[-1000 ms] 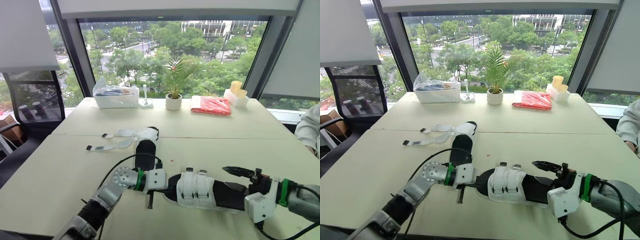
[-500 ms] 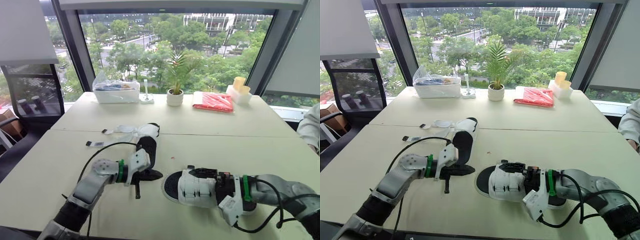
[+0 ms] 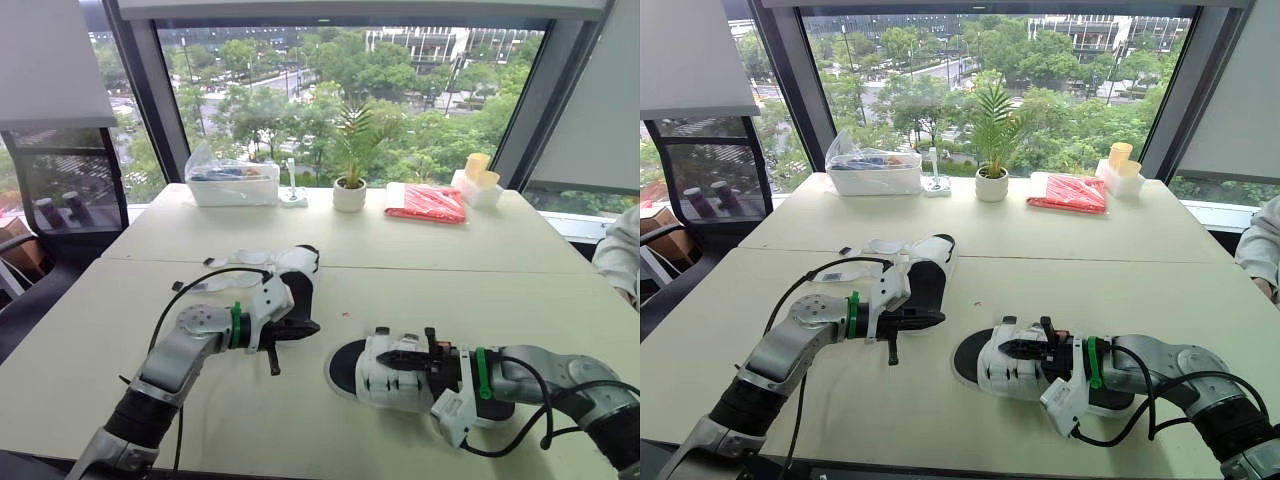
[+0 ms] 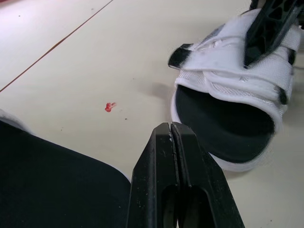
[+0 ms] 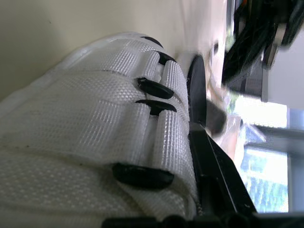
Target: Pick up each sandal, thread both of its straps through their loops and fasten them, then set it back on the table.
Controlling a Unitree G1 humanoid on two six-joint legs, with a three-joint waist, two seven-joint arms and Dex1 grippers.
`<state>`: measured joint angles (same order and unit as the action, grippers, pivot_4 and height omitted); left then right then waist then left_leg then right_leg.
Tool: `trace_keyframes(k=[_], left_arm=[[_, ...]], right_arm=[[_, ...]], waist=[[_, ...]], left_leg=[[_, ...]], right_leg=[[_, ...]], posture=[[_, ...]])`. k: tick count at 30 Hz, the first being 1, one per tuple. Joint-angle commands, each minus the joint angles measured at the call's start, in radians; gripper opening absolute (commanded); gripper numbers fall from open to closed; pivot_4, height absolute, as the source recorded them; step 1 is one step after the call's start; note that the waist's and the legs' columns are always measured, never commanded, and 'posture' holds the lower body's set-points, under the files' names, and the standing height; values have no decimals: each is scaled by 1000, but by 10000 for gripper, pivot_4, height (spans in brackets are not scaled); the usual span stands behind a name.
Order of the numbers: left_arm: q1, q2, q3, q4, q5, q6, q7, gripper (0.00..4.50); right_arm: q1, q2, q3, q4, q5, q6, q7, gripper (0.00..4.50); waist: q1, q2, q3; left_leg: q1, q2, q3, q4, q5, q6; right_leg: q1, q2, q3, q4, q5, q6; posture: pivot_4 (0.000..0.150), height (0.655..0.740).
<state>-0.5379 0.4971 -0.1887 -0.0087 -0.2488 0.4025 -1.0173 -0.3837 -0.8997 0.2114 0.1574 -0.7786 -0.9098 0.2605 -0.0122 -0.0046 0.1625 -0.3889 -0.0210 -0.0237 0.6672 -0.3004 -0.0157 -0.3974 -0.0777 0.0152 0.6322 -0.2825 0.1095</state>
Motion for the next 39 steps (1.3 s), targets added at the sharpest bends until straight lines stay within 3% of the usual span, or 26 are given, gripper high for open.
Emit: trace_keyframes(k=[1,8,16,19,25,33,38,39], left_arm=[[-16,-3,39,5,-7,-27,25,0],[-27,-14,31,43,20,-76,56,0],[-16,-24,24,33,34,-98,78,0],[-8,-18,20,28,51,-113,88,0],[7,-12,22,5,62,-115,103,0],[-26,0,17,10,167,-192,195,0],[-103,29,-29,82,365,-299,327,0],[-120,34,-44,108,417,-327,368,2491]], right_arm=[[-82,48,-137,15,112,311,62,181],[-247,189,-138,102,18,902,153,181],[-360,329,5,330,-79,1172,53,181],[-336,360,20,308,-53,1236,92,13107],[-222,356,-25,54,20,1379,237,43407],[59,229,-146,-648,181,1687,693,44322],[41,261,-303,-968,500,1997,932,44322],[24,284,-342,-1014,574,2070,966,44843]], waist=[[0,0,0],[-1,1,1],[-3,1,1],[-5,1,1],[-2,0,0],[-2,0,0],[-1,0,1],[-1,0,1]], left_leg=[[0,0,0,0,0,1],[-2,0,-1,-1,1,1],[-5,-1,1,-1,2,0],[-4,-1,2,0,2,-1],[-3,-1,1,0,2,-1],[-3,-2,0,0,-1,4],[-2,-2,-1,0,1,4],[-2,-2,-1,1,1,4]], right_leg=[[0,0,0,0,0,0],[-3,0,0,2,0,0],[-9,-1,0,5,0,0],[-9,-1,0,6,0,0],[-10,-1,0,15,0,0],[-9,-1,0,15,0,0],[-10,0,-1,16,0,0],[-9,0,-1,16,0,0]], posture=[[1500,7374],[1500,7374],[1500,7374],[1500,7374],[1500,7374],[1500,7374],[1500,7374],[1500,7374]])
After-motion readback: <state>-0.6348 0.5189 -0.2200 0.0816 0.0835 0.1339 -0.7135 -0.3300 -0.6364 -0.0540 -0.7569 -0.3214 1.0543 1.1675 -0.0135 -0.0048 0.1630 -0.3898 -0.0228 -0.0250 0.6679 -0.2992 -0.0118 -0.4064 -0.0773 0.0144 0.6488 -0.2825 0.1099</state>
